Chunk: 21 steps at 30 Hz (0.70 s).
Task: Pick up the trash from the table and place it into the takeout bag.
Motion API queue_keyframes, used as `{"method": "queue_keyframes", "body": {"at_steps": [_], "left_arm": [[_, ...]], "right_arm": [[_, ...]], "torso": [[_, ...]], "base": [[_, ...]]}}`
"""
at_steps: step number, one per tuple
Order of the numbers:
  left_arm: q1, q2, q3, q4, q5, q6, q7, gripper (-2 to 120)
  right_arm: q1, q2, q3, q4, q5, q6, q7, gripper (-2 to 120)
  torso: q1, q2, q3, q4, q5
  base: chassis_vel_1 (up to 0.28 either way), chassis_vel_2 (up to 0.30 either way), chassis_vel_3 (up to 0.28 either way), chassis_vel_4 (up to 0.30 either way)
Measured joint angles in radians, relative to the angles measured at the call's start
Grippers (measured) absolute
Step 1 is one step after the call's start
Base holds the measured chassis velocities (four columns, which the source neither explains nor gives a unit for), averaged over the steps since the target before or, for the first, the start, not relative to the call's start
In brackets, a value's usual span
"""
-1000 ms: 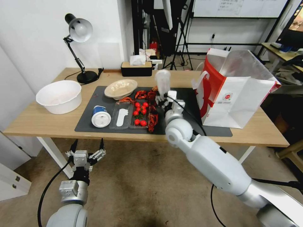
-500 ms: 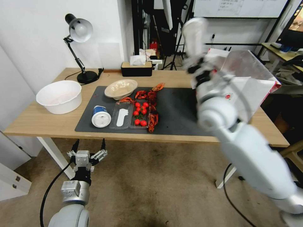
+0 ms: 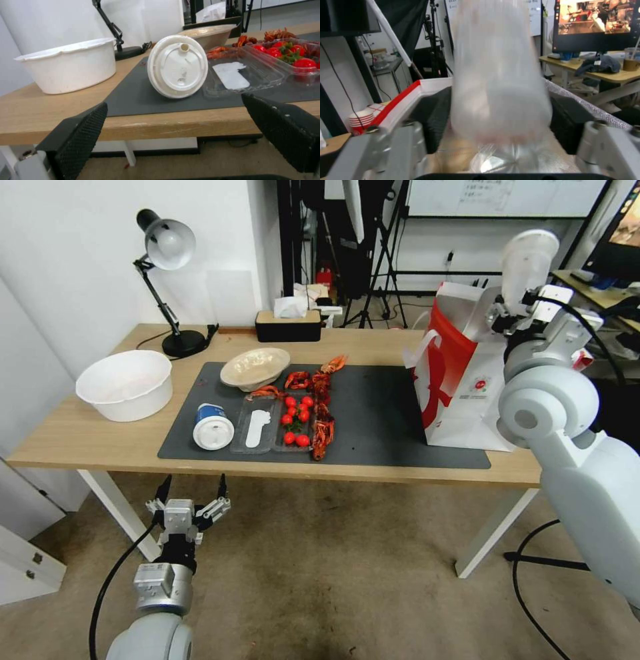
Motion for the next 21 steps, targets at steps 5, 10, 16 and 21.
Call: {"method": "queue_keyframes", "body": {"at_steps": [5,10,16,21], "left_arm": [[0.006,0.001,-0.004,-0.004,0.002,-0.006,0.0,100],[0.006,0.003,-0.004,-0.009,0.003,-0.008,0.0,100],[0.002,0.006,-0.005,-0.009,0.002,-0.006,0.0,100],[0.001,0.008,-0.007,-0.009,-0.002,-0.006,0.0,100]], "right_arm": [[-0.002,0.005,0.024,-0.01,0.049,-0.029,0.027,86],[0.003,0.003,0.041,-0.007,0.081,-0.018,0.02,98],[-0.026,-0.015,0.059,0.05,0.07,0.221,-0.221,100],[-0.132,-0.043,0.063,0.115,0.016,0.391,-0.415,100]], "torso": [[0.0,0.0,0.0,0.0001,-0.0003],[0.0,0.0,0.0,0.0,-0.0003],[0.0,0.0,0.0,0.0002,-0.0006],[0.0,0.0,0.0,0.0,-0.0003]], "base": [[0.0,0.0,0.0,0.0],[0.0,0.0,0.0,0.0],[0.0,0.0,0.0,0.0],[0.0,0.0,0.0,0.0]]}}
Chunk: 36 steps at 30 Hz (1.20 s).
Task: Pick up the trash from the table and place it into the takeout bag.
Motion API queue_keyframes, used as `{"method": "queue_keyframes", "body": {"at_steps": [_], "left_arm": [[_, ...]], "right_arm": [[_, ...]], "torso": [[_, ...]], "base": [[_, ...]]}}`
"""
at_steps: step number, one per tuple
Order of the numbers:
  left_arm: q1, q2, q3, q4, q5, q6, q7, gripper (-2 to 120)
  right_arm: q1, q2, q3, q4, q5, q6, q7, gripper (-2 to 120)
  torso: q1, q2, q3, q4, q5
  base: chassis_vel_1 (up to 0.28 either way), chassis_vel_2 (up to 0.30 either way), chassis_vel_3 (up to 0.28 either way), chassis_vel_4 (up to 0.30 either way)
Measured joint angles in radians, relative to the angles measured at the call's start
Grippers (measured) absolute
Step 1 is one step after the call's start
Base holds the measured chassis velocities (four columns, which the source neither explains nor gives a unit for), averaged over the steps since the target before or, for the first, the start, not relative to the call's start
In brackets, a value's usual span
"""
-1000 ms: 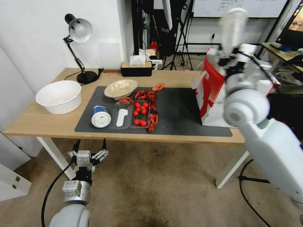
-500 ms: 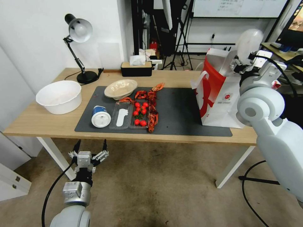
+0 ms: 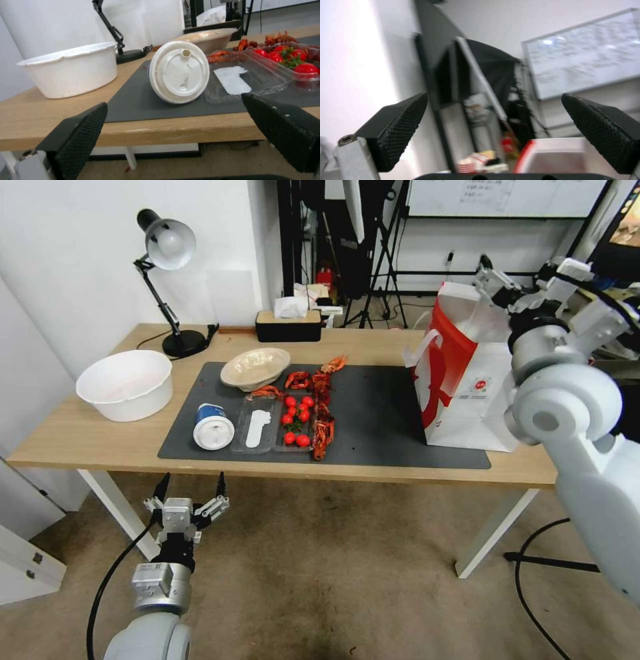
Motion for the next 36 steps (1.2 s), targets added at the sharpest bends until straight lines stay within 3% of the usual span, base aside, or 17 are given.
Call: {"method": "queue_keyframes", "body": {"at_steps": [6,9,12,21,25,36], "left_arm": [[-0.001,0.002,0.0,0.001,-0.003,0.0,0.0,100],[-0.003,0.004,0.001,0.003,-0.004,0.0,0.0,100],[-0.003,0.005,0.001,0.003,-0.005,0.0,0.0,100],[0.001,0.015,-0.002,0.005,-0.021,-0.003,0.0,100],[-0.001,0.022,-0.006,0.007,-0.028,-0.004,-0.001,100],[-0.005,0.029,-0.004,0.014,-0.032,-0.006,-0.001,100]], "right_arm": [[-0.162,-0.029,0.001,0.071,-0.106,0.101,-0.142,100],[-0.292,-0.032,-0.002,0.096,-0.285,0.172,-0.23,100],[-0.373,-0.025,-0.002,0.111,-0.386,0.204,-0.25,100],[-0.616,0.042,-0.003,0.125,-0.632,0.274,-0.232,100],[-0.752,0.111,-0.003,0.117,-0.767,0.299,-0.158,100],[-0.91,0.205,-0.031,0.023,-0.864,0.389,-0.064,100]], "torso": [[0.0,0.0,0.0,-0.0001,0.0001],[0.0,0.0,0.0,0.0,0.0],[0.0,0.0,0.0,-0.0001,-0.0001],[0.0,0.0,0.0,0.0,-0.0001],[0.0,0.0,0.0,0.0,-0.0001],[0.0,0.0,0.0,0.0001,0.0]], "base": [[0.0,0.0,0.0,0.0],[0.0,0.0,0.0,0.0],[0.0,0.0,0.0,0.0],[0.0,0.0,0.0,0.0],[0.0,0.0,0.0,0.0],[0.0,0.0,0.0,0.0]]}}
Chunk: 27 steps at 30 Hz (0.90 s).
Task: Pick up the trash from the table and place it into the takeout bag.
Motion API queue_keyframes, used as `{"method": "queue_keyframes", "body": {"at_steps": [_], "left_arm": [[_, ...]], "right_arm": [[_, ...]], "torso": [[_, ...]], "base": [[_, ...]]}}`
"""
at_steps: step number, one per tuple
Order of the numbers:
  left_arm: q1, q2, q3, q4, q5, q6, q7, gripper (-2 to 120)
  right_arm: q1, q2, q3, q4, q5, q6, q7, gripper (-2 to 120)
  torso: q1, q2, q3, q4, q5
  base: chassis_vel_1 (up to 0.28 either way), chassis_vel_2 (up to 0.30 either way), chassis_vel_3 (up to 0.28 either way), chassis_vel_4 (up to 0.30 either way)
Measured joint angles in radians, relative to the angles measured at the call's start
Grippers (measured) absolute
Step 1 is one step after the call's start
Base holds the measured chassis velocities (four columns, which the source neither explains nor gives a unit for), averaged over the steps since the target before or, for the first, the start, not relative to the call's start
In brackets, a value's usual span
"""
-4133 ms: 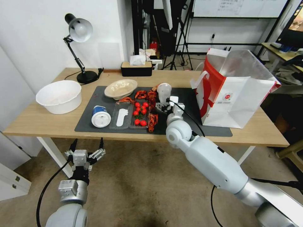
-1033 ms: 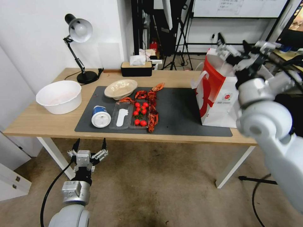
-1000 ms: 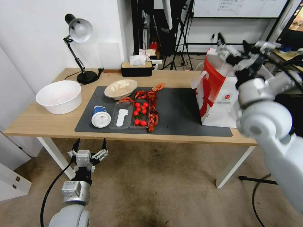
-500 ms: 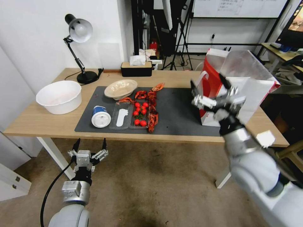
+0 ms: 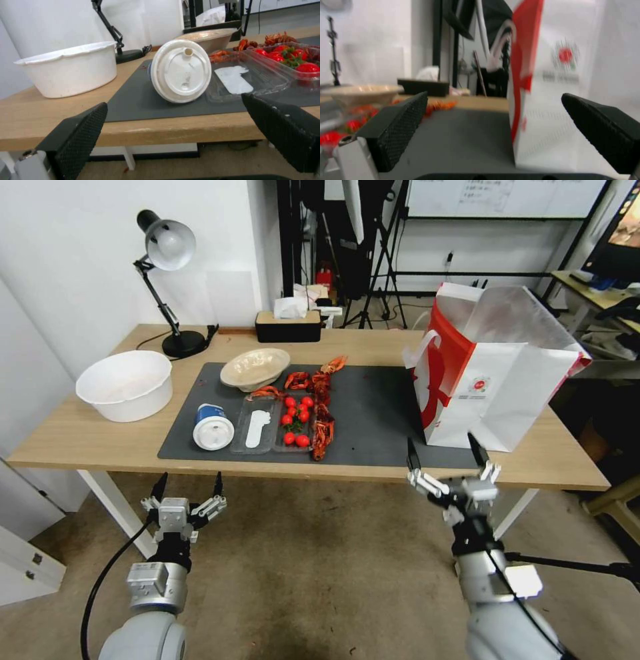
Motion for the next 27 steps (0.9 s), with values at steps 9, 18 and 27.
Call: {"method": "queue_keyframes", "body": {"at_steps": [9,18,27], "left_arm": [[-0.001,0.0,0.002,0.004,0.0,-0.001,0.0,100],[-0.003,-0.002,0.0,0.008,0.0,-0.003,0.0,100],[-0.035,0.01,0.014,0.015,-0.019,-0.003,0.0,100]], "right_arm": [[-0.03,0.024,-0.005,-0.042,-0.014,0.027,0.025,100],[-0.046,0.034,-0.012,-0.096,-0.015,0.037,0.046,100],[-0.018,0.036,-0.014,-0.153,-0.009,0.038,0.059,100]], "torso": [[0.0,0.0,0.0,0.0,0.0],[0.0,0.0,0.0,-0.0001,0.0],[0.0,0.0,0.0,-0.0001,0.0]], "base": [[0.0,0.0,0.0,0.0],[0.0,0.0,0.0,0.0],[0.0,0.0,0.0,0.0]]}}
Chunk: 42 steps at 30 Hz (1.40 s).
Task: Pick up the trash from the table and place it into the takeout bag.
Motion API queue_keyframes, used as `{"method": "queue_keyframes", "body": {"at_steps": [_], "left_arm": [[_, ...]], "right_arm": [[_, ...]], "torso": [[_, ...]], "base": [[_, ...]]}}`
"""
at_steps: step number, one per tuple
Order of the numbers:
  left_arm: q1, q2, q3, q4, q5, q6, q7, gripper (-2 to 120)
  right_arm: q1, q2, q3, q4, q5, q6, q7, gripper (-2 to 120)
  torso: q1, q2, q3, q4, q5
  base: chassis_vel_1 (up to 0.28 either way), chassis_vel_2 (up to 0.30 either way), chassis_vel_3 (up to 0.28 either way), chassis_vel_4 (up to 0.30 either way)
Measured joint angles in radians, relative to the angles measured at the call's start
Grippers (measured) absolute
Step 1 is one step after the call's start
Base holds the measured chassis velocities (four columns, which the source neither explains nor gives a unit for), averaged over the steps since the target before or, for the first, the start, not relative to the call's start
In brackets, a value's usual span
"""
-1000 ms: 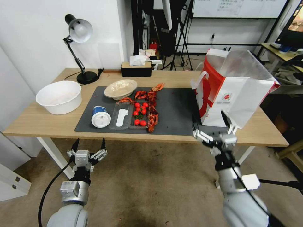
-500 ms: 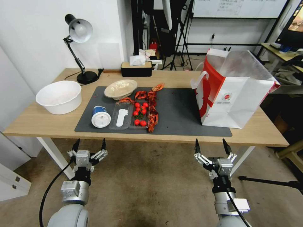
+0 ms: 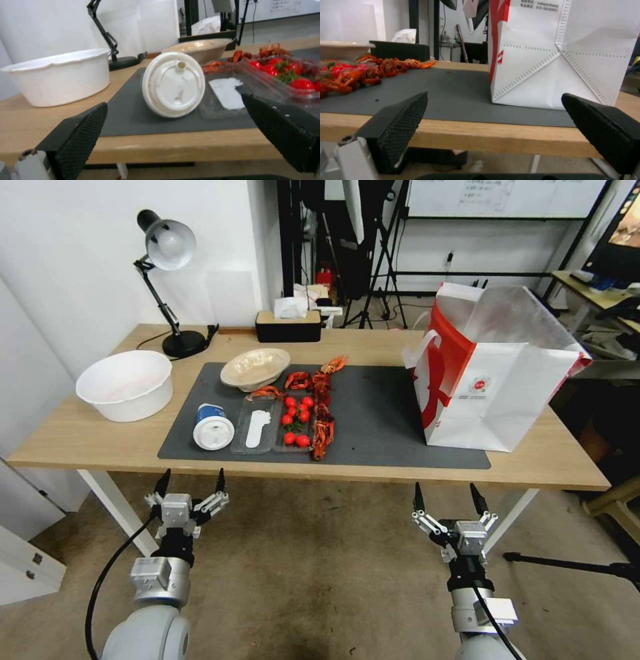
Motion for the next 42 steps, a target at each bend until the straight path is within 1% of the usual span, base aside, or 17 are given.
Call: {"method": "queue_keyframes", "body": {"at_steps": [3,4,5,7,9,10,12,13,18,21,26,35,42], "left_arm": [[-0.025,0.015,0.014,0.001,-0.025,0.012,-0.001,100],[-0.041,0.026,0.026,0.001,-0.05,0.026,-0.014,100],[-0.041,0.026,0.026,0.001,-0.05,0.026,-0.014,100],[-0.071,0.044,0.045,0.006,-0.093,0.057,-0.033,100],[-0.099,0.054,0.048,0.015,-0.114,0.08,-0.047,100],[-0.099,0.054,0.048,0.015,-0.114,0.08,-0.047,100],[-0.139,0.066,0.053,0.025,-0.14,0.117,-0.068,100],[-0.158,0.071,0.06,0.032,-0.147,0.134,-0.079,100],[-0.218,0.088,0.078,0.061,-0.159,0.167,-0.102,100],[-0.273,0.104,0.103,0.079,-0.194,0.209,-0.129,100],[-0.302,0.113,0.113,0.094,-0.202,0.225,-0.138,100],[-0.374,0.128,0.137,0.153,-0.197,0.247,-0.156,100],[-0.402,0.139,0.14,0.196,-0.157,0.245,-0.158,100]], "right_arm": [[0.003,0.0,0.001,0.004,0.0,-0.001,0.0,100],[0.005,0.001,0.001,0.006,0.0,-0.003,0.0,100],[0.005,0.001,0.001,0.006,0.0,-0.003,0.0,100],[0.011,0.001,0.0,0.01,0.0,-0.006,0.0,100],[0.024,-0.001,-0.007,0.012,0.0,-0.015,-0.001,100],[0.024,-0.001,-0.007,0.012,0.0,-0.015,-0.001,100],[0.032,-0.002,-0.012,0.014,0.0,-0.022,-0.002,100],[0.033,-0.002,-0.012,0.014,0.0,-0.024,-0.003,100],[0.031,-0.001,-0.013,0.023,0.0,-0.03,-0.003,100],[0.031,0.003,-0.012,0.027,-0.001,-0.035,-0.004,100],[0.032,0.007,-0.012,0.027,-0.003,-0.038,-0.004,100],[0.033,0.016,-0.011,0.029,-0.009,-0.041,-0.005,100],[0.03,0.023,-0.012,0.031,-0.019,-0.041,-0.005,100]], "torso": [[0.0,0.0,0.0,0.0,0.0],[0.0,0.0,0.0,0.0,0.0],[0.0,0.0,0.0,0.0,0.0],[0.0,0.0,0.0,-0.0001,-0.0001],[0.0,0.0,0.0,0.0001,0.0],[0.0,0.0,0.0,0.0001,0.0],[0.0,0.0,0.0,0.0003,-0.0001],[0.0,0.0,0.0,0.0,0.0],[0.0,0.0,0.0,-0.0001,-0.0001],[0.0,0.0,0.0,-0.0001,0.0],[0.0,0.0,0.0,-0.0001,0.0],[0.0,0.0,0.0,0.0,0.0],[0.0,0.0,0.0,0.0,-0.0001]], "base": [[0.0,0.0,0.0,0.0],[0.0,0.0,0.0,0.0],[0.0,0.0,0.0,0.0],[0.0,0.0,0.0,0.0],[0.0,0.0,0.0,0.0],[0.0,0.0,0.0,0.0],[0.0,0.0,0.0,0.0],[0.0,0.0,0.0,0.0],[0.0,0.0,0.0,0.0],[0.0,0.0,0.0,0.0],[0.0,0.0,0.0,0.0],[0.0,0.0,0.0,0.0],[0.0,0.0,0.0,0.0]]}}
